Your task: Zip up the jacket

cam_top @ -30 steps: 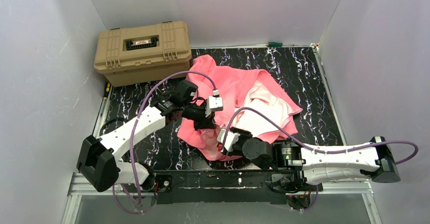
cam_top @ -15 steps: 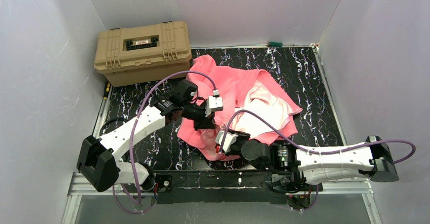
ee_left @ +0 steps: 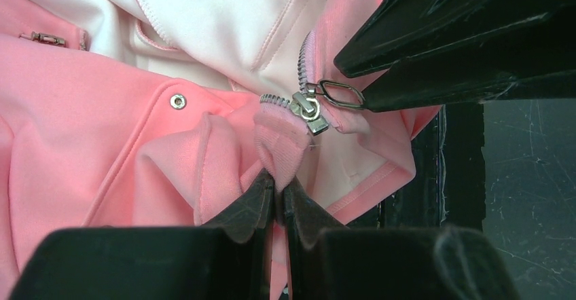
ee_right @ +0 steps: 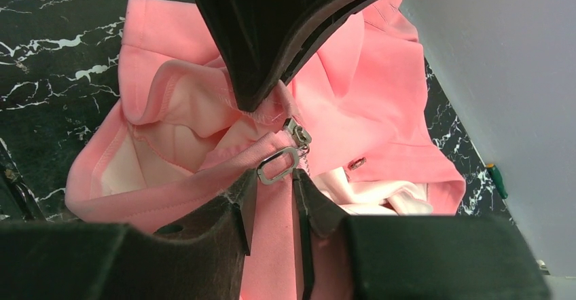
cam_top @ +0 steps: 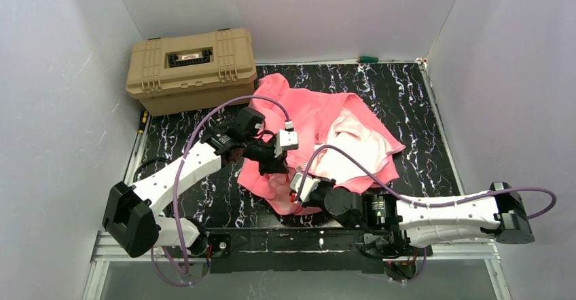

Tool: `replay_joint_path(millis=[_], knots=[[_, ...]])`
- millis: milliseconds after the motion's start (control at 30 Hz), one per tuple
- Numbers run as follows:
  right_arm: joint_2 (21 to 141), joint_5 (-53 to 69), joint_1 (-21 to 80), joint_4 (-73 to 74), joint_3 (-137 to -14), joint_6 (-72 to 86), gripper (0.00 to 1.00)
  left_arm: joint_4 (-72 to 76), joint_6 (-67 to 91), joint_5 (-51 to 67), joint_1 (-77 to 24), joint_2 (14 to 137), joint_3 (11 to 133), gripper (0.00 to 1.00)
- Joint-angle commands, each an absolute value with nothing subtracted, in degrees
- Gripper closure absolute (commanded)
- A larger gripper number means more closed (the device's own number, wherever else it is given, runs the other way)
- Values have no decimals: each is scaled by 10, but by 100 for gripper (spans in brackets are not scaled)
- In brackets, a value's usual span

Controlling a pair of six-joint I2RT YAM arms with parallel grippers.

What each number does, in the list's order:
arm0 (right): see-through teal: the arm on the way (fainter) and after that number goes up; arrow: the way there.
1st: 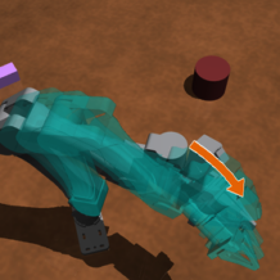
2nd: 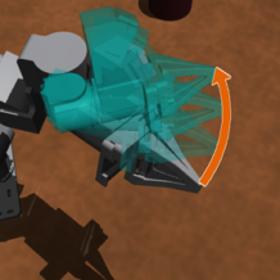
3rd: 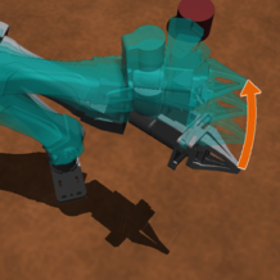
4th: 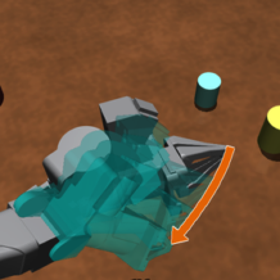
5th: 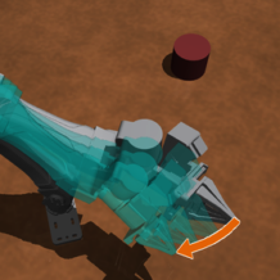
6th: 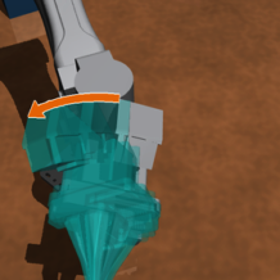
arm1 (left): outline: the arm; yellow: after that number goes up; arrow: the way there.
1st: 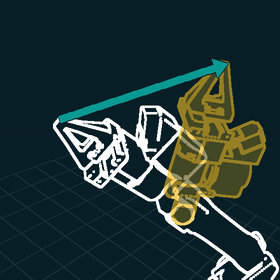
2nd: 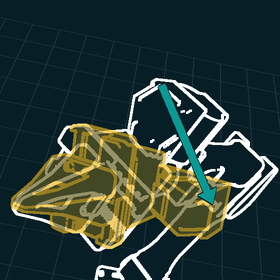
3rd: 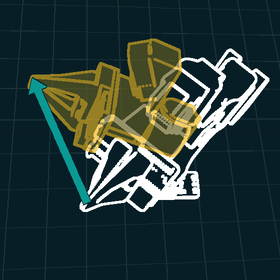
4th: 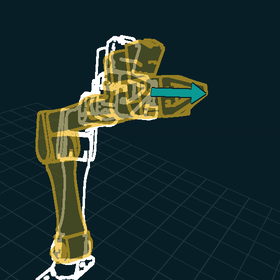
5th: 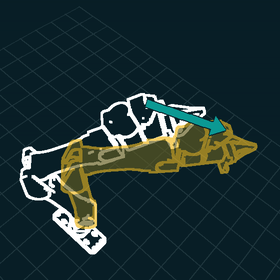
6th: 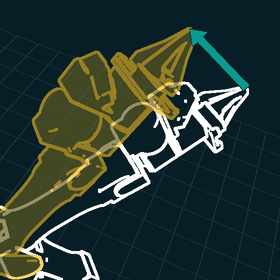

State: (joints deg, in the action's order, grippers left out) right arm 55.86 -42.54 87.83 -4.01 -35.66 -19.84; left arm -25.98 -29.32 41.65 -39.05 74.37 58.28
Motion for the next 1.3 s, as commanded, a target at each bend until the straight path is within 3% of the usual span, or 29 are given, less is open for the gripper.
replay_joint_path(millis=[0, 633, 933, 1267], knots=[[541, -441, 882, -54, -355, -168, 68, -279, -304, 434, -386, 722, 599, 100], [518, -427, 882, -24, -366, -133, 77, -282, -319, 434, -387, 719, 600, 100], [520, -436, 882, -26, -364, -130, 99, -282, -329, 436, -388, 716, 602, 100], [498, -460, 876, -68, -359, -121, 99, -281, -367, 436, -390, 694, 588, 100]])
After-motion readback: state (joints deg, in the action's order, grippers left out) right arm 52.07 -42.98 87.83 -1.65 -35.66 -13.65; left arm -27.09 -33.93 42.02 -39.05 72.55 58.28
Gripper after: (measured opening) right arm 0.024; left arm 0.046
